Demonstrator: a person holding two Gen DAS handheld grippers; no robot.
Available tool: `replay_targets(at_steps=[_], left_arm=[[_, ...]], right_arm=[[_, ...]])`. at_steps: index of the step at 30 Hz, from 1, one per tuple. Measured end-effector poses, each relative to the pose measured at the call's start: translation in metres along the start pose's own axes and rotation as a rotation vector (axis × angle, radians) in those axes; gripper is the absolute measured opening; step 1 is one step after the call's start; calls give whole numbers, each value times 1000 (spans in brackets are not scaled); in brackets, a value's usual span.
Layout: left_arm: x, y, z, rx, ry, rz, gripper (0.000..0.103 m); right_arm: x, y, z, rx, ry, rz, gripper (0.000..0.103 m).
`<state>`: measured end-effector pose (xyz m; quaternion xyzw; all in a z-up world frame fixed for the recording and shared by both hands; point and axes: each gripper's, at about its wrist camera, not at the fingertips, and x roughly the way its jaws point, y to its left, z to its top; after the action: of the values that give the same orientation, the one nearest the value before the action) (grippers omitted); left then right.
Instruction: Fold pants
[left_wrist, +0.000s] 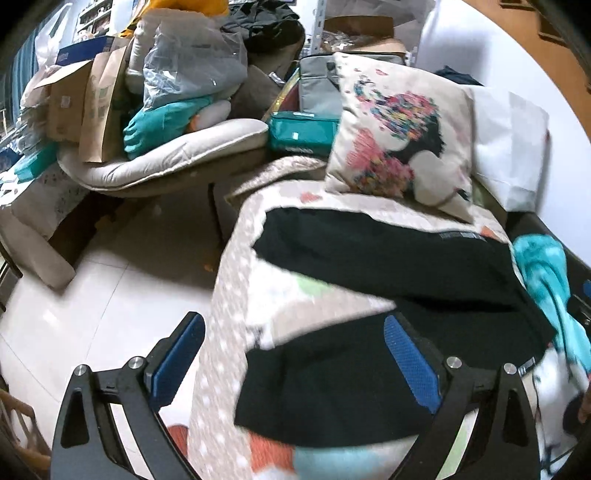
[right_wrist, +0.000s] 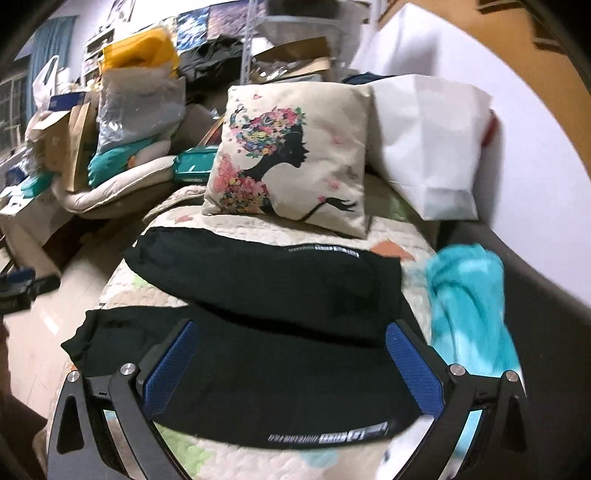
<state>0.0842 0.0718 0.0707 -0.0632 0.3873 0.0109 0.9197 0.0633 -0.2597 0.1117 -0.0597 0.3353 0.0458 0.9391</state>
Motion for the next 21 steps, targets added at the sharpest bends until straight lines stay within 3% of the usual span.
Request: replay_targets(at_steps=[8,11,21], left_arm=[[80,35,48,-65,78,14,98],[110,40,63,-79,94,-18,98],[205,28,102,-2,164,-26,98]], right_arm=[[71,-46,39,3,64,-39,103],[103,-61,49,12,108,-35,103],[213,-74,83,-50,232,55,102]])
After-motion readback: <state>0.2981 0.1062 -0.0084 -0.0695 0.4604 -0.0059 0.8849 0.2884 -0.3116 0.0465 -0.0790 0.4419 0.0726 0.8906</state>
